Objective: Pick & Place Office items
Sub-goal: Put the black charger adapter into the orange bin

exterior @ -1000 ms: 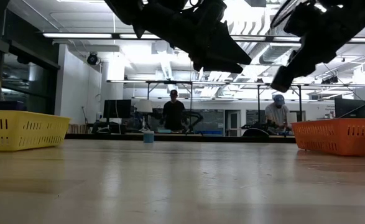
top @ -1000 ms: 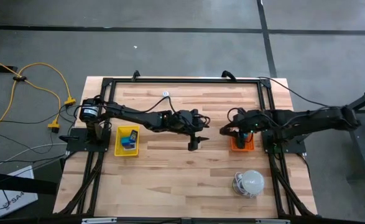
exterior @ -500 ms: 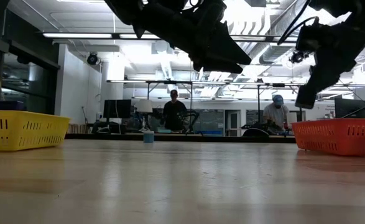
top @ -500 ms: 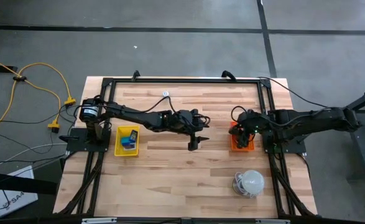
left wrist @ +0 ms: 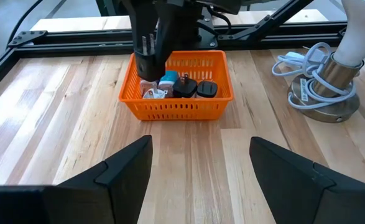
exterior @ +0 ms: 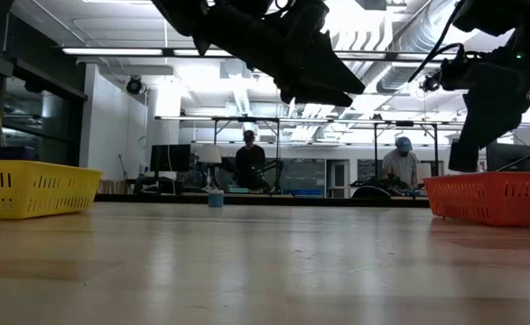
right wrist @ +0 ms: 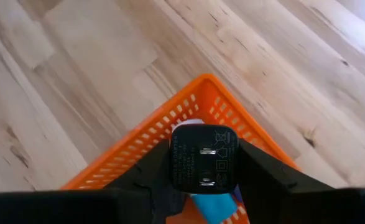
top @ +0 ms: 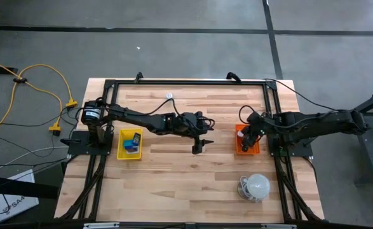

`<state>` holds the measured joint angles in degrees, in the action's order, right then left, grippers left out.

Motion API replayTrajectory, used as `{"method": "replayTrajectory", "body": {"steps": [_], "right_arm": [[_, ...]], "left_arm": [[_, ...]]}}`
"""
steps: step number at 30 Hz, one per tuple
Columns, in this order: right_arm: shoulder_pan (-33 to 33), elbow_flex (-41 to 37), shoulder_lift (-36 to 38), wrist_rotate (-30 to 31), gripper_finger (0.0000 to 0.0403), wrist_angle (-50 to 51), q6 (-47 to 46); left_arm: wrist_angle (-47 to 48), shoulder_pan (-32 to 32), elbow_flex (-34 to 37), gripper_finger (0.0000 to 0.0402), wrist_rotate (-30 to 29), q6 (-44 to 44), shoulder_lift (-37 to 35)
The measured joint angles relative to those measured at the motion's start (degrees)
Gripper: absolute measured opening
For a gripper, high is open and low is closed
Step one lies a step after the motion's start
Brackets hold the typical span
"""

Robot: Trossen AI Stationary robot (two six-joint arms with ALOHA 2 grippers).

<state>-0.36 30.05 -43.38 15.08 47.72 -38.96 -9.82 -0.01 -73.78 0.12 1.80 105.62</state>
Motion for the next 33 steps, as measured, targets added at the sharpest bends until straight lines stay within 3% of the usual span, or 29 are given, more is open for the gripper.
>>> {"method": "replayTrajectory", "body": {"steps": [13, 33], "right_arm": [[0.0, 0.0, 0.0, -0.7, 0.0139, 5.4, -11.1], [0.0, 0.0, -0.1, -11.8, 0.0139, 11.2, -17.7]], "left_arm": [[0.4, 0.0, 0.0, 0.0262, 0.0, 0.0, 0.0], [0.9, 0.0, 0.0, 0.0262, 0.0, 1.2, 0.0]]}}
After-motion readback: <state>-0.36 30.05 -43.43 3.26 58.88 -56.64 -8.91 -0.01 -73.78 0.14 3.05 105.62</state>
